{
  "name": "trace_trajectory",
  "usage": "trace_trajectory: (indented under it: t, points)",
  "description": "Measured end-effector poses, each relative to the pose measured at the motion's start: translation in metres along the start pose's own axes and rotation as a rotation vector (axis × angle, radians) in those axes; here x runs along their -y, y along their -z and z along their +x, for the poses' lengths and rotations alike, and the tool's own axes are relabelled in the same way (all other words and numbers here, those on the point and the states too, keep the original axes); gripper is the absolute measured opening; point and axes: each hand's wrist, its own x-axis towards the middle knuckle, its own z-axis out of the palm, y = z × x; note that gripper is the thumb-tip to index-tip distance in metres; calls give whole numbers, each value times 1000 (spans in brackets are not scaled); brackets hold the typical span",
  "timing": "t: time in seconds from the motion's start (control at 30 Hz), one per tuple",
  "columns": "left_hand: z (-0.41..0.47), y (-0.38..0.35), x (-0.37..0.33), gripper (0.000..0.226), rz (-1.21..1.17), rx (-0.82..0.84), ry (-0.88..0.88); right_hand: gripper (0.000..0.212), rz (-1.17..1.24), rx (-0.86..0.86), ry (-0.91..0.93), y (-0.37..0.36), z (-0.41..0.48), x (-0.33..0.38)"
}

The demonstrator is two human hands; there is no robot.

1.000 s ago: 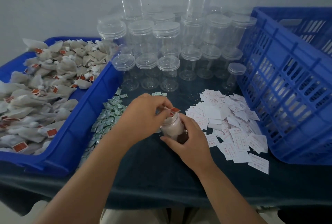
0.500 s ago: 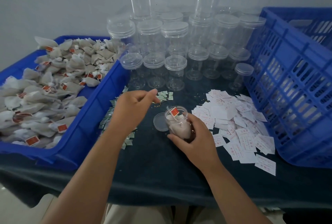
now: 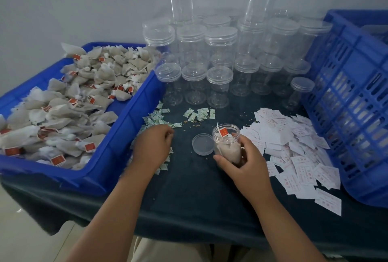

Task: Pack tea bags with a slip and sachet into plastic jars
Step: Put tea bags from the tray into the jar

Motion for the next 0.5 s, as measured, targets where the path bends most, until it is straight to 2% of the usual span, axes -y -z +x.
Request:
trace_trajectory:
  t: [0.1, 0.2, 0.3, 0.37, 0.5]
  points:
    - [1, 11, -13, 9, -269, -160, 47, 60, -5, 0, -5, 0, 1, 0]
    - [0, 33, -44, 11, -700, -140, 132, 58, -24, 8, 10, 0, 0, 0]
    - [-9, 48, -85, 19, -971, -75, 9, 61, -41, 18, 51, -1, -2, 2]
    - [-14, 47, -107, 26, -1009, 23, -82, 63, -28, 23, 74, 0, -3, 4]
    - [-18, 32, -121, 49, -708, 173, -133, 63, 12, 10, 88, 1, -6, 6]
